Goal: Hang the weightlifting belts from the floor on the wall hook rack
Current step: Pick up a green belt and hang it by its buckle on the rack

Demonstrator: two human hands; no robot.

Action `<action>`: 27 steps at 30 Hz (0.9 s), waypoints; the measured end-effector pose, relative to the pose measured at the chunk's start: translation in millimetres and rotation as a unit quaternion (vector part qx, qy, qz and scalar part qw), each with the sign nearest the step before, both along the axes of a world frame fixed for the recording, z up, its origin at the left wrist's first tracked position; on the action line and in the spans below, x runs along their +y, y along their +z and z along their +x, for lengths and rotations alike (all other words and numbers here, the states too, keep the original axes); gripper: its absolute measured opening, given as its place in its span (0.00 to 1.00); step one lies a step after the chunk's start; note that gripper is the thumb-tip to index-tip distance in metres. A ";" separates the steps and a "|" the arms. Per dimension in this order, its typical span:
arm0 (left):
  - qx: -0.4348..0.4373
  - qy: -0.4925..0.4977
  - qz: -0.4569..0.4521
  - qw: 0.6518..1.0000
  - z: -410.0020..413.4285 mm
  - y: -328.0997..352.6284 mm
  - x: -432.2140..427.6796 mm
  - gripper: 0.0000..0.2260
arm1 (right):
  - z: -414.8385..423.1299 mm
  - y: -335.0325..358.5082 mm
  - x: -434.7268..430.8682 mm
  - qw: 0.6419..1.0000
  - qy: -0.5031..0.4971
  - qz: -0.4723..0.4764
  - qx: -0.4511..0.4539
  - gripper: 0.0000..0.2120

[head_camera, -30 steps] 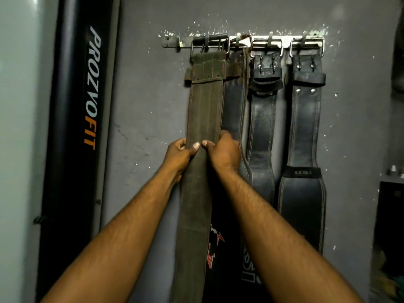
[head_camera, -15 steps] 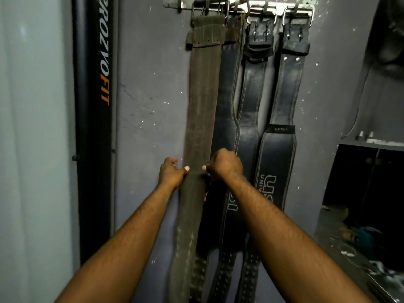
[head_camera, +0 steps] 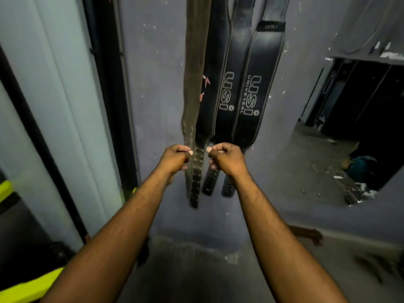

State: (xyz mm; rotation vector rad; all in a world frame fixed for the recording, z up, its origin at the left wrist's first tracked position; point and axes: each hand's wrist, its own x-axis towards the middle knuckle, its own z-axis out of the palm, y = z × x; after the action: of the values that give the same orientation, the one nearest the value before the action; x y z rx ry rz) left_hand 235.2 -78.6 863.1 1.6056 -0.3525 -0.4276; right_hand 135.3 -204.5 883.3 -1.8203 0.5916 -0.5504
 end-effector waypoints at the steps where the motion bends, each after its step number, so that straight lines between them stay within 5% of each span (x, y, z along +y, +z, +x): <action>1: 0.014 -0.001 0.007 1.000 -22.2 -14.2 10.1 0.09 | -18.3 -17.1 8.4 1.000 0.008 0.016 0.001 0.03; 9: 0.120 -0.032 0.086 0.989 -135.1 -128.2 97.2 0.07 | -131.8 -129.8 94.5 0.984 0.036 0.153 0.078 0.03; 20: 0.290 -0.054 0.091 0.951 -238.8 -252.3 245.6 0.05 | -254.7 -240.5 227.1 0.956 -0.023 0.207 0.206 0.10; 27: 0.412 -0.022 0.131 0.901 -279.4 -384.0 346.5 0.05 | -271.6 -362.1 314.2 0.925 0.003 0.244 0.291 0.01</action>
State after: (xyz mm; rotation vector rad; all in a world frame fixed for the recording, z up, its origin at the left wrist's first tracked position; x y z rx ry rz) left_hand -44.2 267.9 479.1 1.5178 0.3316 -1.1720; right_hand -136.3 109.7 521.2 -1.4843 1.0186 0.1636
